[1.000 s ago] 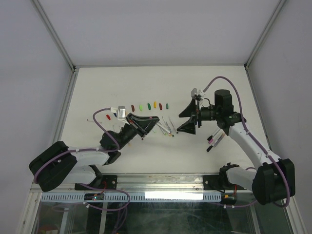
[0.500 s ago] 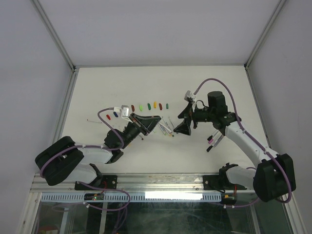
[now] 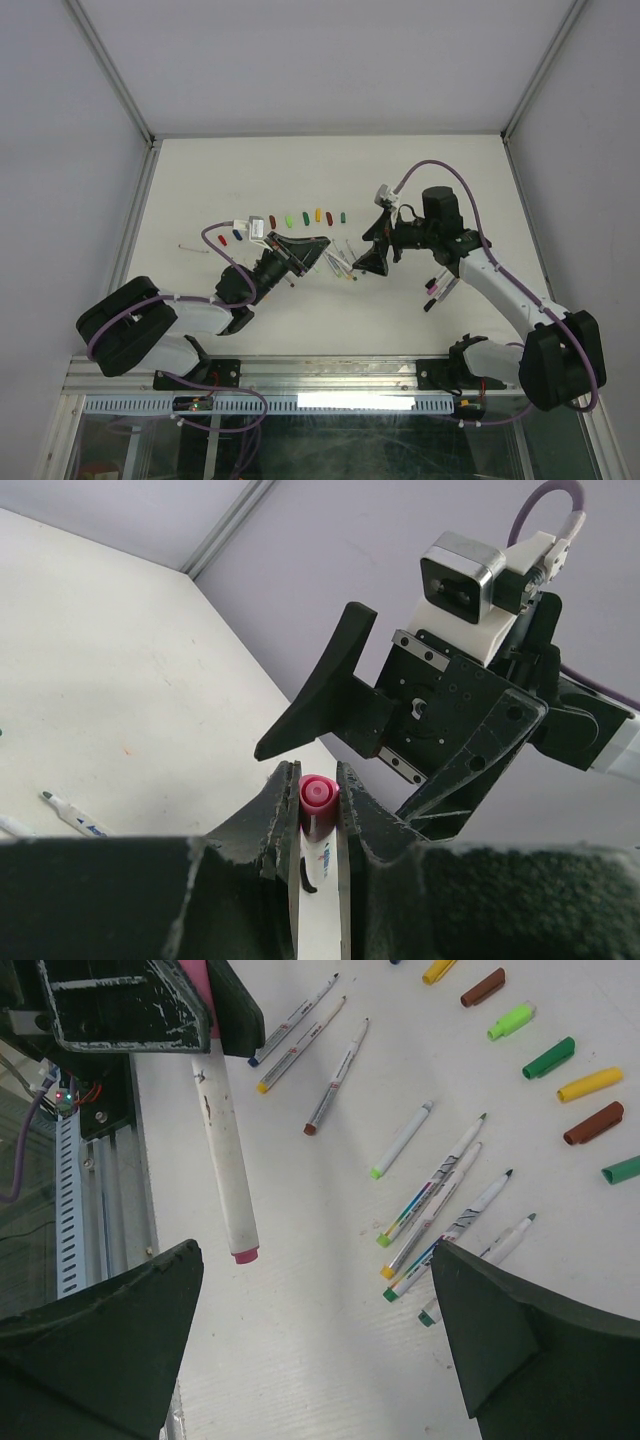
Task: Open the pen caps
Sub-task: Pick up the pen from the center of the board, then open the pen cap from the pen.
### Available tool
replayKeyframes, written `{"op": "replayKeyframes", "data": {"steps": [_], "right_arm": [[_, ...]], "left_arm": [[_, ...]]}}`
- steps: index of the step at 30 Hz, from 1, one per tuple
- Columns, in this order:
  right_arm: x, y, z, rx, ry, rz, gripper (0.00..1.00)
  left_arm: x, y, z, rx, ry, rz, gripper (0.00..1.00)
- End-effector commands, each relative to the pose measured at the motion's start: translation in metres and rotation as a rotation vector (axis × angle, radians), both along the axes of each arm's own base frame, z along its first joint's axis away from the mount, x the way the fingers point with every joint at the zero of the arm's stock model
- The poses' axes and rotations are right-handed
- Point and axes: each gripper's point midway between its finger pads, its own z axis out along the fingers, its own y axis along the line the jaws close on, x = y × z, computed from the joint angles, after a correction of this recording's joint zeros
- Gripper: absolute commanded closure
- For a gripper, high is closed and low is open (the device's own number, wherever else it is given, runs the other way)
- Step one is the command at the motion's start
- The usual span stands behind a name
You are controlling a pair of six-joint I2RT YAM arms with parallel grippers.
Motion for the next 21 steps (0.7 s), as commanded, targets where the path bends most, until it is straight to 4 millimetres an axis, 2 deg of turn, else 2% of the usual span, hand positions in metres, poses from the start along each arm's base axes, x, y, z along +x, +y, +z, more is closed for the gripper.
{"op": "replayKeyframes", "data": {"steps": [1,9,21], "right_arm": [[0.0055,0.0056,0.0116,0.029,-0.044,0.006,0.01],[-0.0004,0.0073,0.0199,0.074,-0.019,0.042,0.01],[0.0014,0.0071,0.0111,0.057,-0.016,0.031,0.01]], "left_arm": [[-0.0039,0.0021,0.0278,-0.094,-0.052,-0.001,1.0],[-0.0044,0.0054,0.0272,-0.101,-0.047,0.007,1.0],[-0.0014,-0.0013,0.0309,-0.107,-0.051,-0.005,1.0]]}}
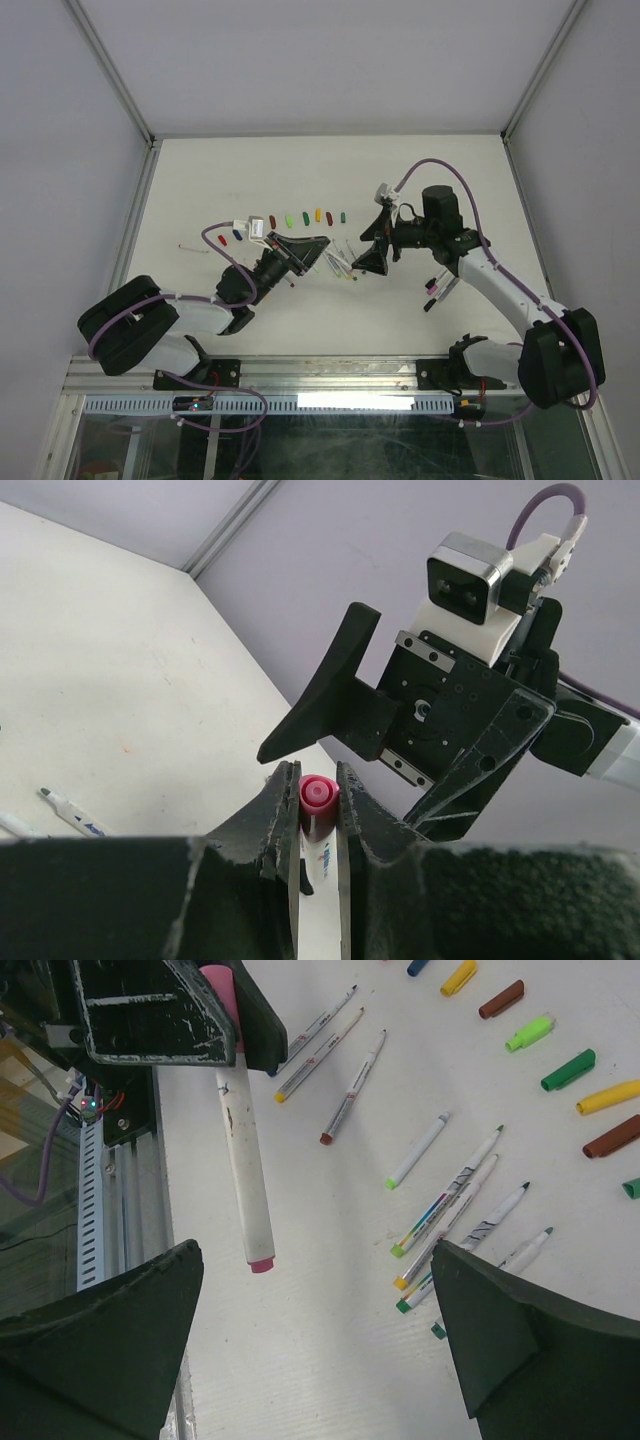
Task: Open the pen caps
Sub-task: Open the pen cap from the pen.
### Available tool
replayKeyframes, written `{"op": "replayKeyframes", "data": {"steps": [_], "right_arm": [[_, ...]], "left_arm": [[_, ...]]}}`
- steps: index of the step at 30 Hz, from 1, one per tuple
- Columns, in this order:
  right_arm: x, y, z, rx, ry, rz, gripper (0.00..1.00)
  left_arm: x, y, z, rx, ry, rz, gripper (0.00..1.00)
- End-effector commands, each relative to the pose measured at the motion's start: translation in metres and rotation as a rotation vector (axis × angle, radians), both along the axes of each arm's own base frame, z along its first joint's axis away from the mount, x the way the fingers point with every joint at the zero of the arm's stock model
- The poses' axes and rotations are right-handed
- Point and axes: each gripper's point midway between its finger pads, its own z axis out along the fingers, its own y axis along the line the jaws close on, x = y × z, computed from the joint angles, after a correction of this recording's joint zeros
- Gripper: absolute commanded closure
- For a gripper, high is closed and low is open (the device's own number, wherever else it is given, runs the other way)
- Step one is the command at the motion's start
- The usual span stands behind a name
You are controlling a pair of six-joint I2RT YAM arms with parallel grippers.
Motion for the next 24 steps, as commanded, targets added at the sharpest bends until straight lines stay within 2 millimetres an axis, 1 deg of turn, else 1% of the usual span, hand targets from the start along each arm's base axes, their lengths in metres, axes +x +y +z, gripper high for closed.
{"op": "replayKeyframes", "data": {"steps": [1,6,7,8,10,13,17,23,24], "right_arm": [[0.003,0.004,0.004,0.014,-0.032,0.007,0.02],[0.005,0.007,-0.001,0.009,-0.033,-0.009,0.07],[0.003,0.009,-0.003,0.007,-0.031,-0.005,0.08],[0.002,0.011,-0.005,0.004,-0.029,0.0,0.1],[0.0,0.015,-0.007,0.002,-0.027,0.01,0.13],[-0.007,0.022,-0.004,0.027,-0.031,0.043,0.2],[-0.01,0.026,-0.004,0.025,-0.057,0.051,0.36],[-0.01,0.03,-0.008,0.004,-0.073,0.066,0.66],[-0.01,0.03,-0.008,0.001,-0.078,0.067,0.74]], "left_arm": [[-0.003,-0.003,0.032,-0.091,-0.069,-0.011,1.0],[-0.001,-0.008,0.038,-0.101,-0.078,-0.024,1.0],[0.001,-0.012,0.031,-0.089,-0.063,-0.028,1.0],[0.003,-0.014,0.029,-0.087,-0.06,-0.03,1.0],[0.003,-0.018,0.029,-0.091,-0.056,-0.045,1.0],[0.004,-0.024,0.027,-0.096,-0.045,-0.067,1.0],[0.005,-0.03,0.023,-0.109,-0.029,-0.089,1.0],[0.004,-0.038,0.022,-0.122,-0.016,-0.126,1.0],[0.004,-0.038,0.022,-0.122,-0.015,-0.128,1.0]]}}
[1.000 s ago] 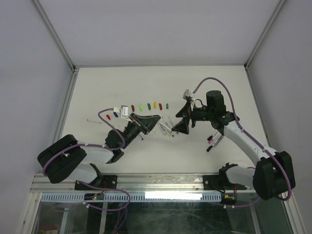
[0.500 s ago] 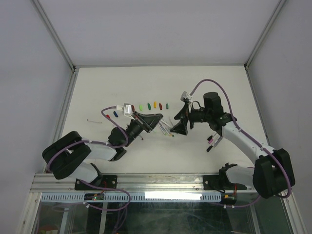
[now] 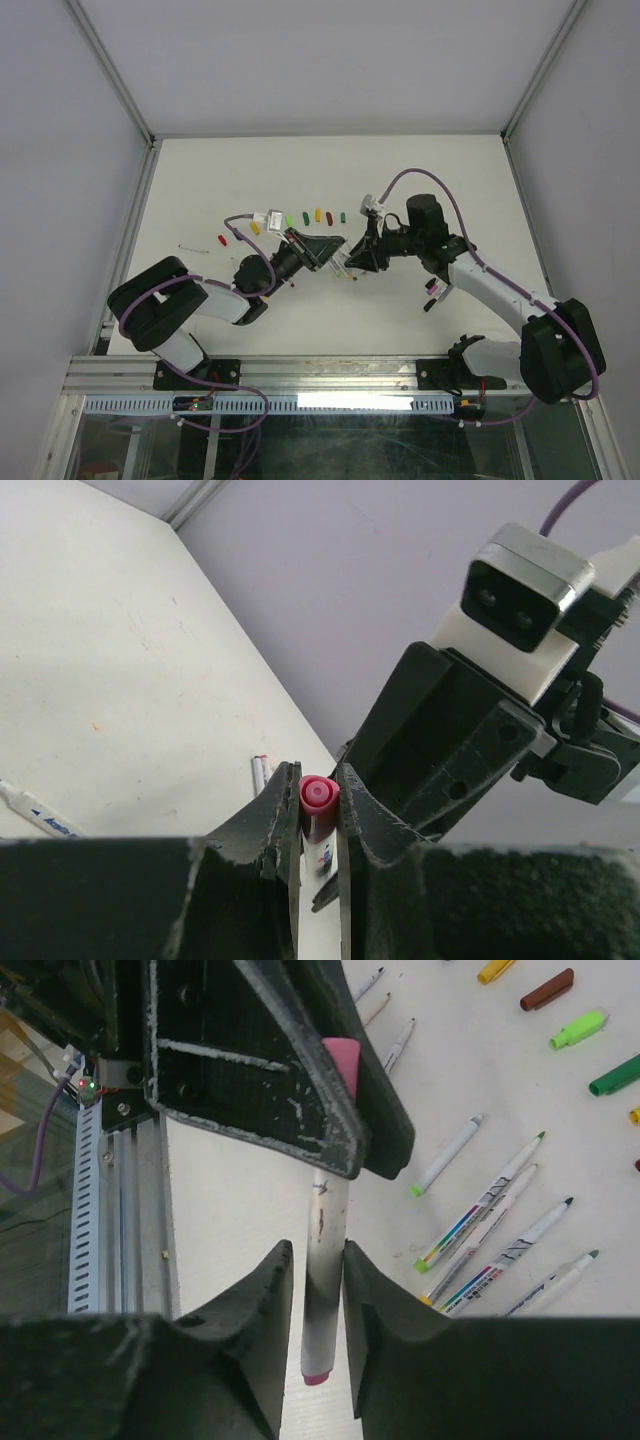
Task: Open the pen caps
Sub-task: Open the pen cap from the pen.
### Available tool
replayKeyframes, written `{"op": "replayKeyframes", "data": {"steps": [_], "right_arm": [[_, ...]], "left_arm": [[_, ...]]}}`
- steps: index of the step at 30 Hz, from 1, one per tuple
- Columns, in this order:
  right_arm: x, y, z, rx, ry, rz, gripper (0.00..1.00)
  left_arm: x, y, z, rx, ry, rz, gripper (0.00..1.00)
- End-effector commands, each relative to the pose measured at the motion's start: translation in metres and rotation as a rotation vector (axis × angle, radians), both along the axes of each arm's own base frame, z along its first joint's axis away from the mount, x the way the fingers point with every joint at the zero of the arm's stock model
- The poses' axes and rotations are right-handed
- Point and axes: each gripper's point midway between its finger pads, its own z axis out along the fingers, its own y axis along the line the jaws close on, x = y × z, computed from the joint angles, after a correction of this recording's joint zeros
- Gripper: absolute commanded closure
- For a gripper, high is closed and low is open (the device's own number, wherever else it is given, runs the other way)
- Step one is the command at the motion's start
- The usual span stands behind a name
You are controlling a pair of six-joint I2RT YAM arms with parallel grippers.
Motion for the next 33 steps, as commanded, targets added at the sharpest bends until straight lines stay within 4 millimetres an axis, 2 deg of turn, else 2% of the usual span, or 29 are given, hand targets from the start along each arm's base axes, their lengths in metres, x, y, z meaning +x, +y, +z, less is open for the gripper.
{"op": "replayKeyframes", "data": {"steps": [1,3,5,8,12,14,18,25,28,33], "right_arm": [[0.008,0.006,0.01,0.013,-0.078,0.006,0.82],[0.011,0.005,0.008,-0.001,-0.08,-0.002,0.96],[0.012,0.005,0.009,-0.008,-0.078,-0.001,1.0],[0.009,0.005,0.011,-0.003,-0.067,0.017,1.0],[0.006,0.005,0.015,0.014,-0.05,0.026,1.0],[0.008,0.004,0.015,0.013,-0.047,0.019,1.0],[0.011,0.002,0.016,0.014,-0.041,0.004,1.0],[0.013,0.001,0.012,0.006,-0.029,-0.005,1.0],[0.014,0.001,0.012,0.003,-0.025,-0.011,1.0],[0.016,0.001,0.011,0.002,-0.018,-0.017,1.0]], "left_arm": [[-0.01,-0.005,0.043,-0.131,-0.09,-0.052,1.0],[-0.011,-0.004,0.043,-0.131,-0.09,-0.051,1.0],[-0.011,-0.002,0.043,-0.133,-0.087,-0.044,0.82],[-0.011,0.004,0.045,-0.141,-0.085,-0.023,0.66],[-0.007,0.014,0.043,-0.142,-0.065,0.026,0.5],[-0.007,0.016,0.043,-0.157,-0.04,0.028,0.49],[-0.004,0.019,0.039,-0.157,-0.018,0.048,0.56],[-0.005,0.017,0.039,-0.146,-0.02,0.04,0.78],[-0.005,0.015,0.039,-0.137,-0.024,0.034,0.79],[-0.004,0.011,0.034,-0.111,-0.02,0.025,0.71]]}}
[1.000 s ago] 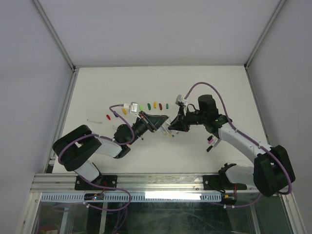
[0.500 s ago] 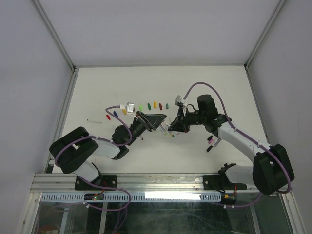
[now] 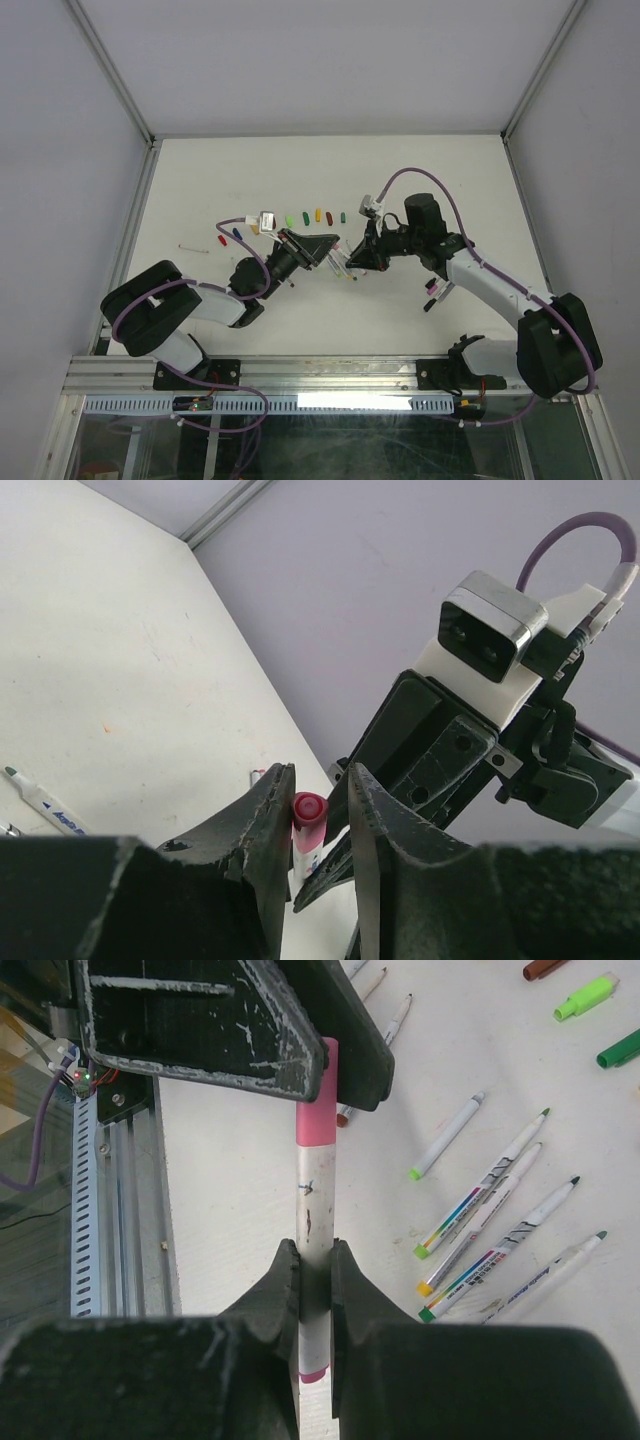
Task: Open the pen caps
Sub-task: Open the pen cap from the pen.
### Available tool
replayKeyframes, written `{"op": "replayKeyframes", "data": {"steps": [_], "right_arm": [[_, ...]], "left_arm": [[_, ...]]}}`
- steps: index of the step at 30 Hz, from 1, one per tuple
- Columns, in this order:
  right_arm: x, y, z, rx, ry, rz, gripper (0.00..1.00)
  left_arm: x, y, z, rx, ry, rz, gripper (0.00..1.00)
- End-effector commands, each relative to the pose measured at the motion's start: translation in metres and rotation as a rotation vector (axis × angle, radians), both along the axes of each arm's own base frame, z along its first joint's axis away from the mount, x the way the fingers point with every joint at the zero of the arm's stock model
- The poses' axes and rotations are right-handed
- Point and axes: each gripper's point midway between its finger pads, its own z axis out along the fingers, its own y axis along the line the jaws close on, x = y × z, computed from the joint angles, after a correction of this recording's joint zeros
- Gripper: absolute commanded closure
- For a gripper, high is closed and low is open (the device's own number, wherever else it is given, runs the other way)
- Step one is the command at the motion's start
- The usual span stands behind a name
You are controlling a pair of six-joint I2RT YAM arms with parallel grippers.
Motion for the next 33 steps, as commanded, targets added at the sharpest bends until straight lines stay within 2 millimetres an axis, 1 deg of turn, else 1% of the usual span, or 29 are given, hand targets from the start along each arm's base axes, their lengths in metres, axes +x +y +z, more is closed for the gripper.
{"op": "replayKeyframes", "data": {"steps": [1,7,15,18,22,24,25,27,28,30,33], "right_arm": [[0.01,0.005,0.021,0.038,-0.045,0.001,1.0],[0.012,0.005,0.022,0.045,-0.03,-0.007,1.0],[0.012,0.004,0.022,0.051,-0.021,-0.012,1.0],[0.013,0.004,0.021,0.049,-0.016,-0.011,1.0],[0.013,0.004,0.019,0.043,-0.018,-0.009,1.0],[0.013,0.004,0.018,0.037,-0.024,-0.003,1.0],[0.012,0.003,0.015,0.03,-0.02,-0.001,1.0],[0.012,0.003,0.012,0.02,-0.018,0.006,1.0],[0.013,0.003,0.009,0.016,-0.011,0.008,1.0],[0.013,0.004,0.006,0.008,0.003,0.014,1.0],[0.013,0.003,0.002,-0.005,0.011,0.016,1.0]], "left_arm": [[-0.007,-0.002,0.03,-0.057,-0.074,-0.022,0.71],[-0.006,-0.004,0.03,-0.052,-0.071,-0.027,0.71],[-0.004,-0.007,0.024,-0.019,-0.082,-0.024,0.74],[-0.003,-0.007,0.023,-0.015,-0.084,-0.02,0.83],[-0.001,-0.007,0.025,-0.014,-0.093,-0.017,1.0],[0.004,-0.003,0.03,-0.022,-0.11,0.001,1.0],[0.009,0.001,0.036,-0.032,-0.121,0.015,1.0],[0.026,0.015,0.046,-0.041,-0.139,0.066,1.0],[0.043,0.028,0.051,-0.036,-0.143,0.114,1.0],[0.069,0.048,0.064,-0.028,-0.148,0.196,1.0],[0.102,0.078,0.085,-0.011,-0.165,0.321,1.0]]}}
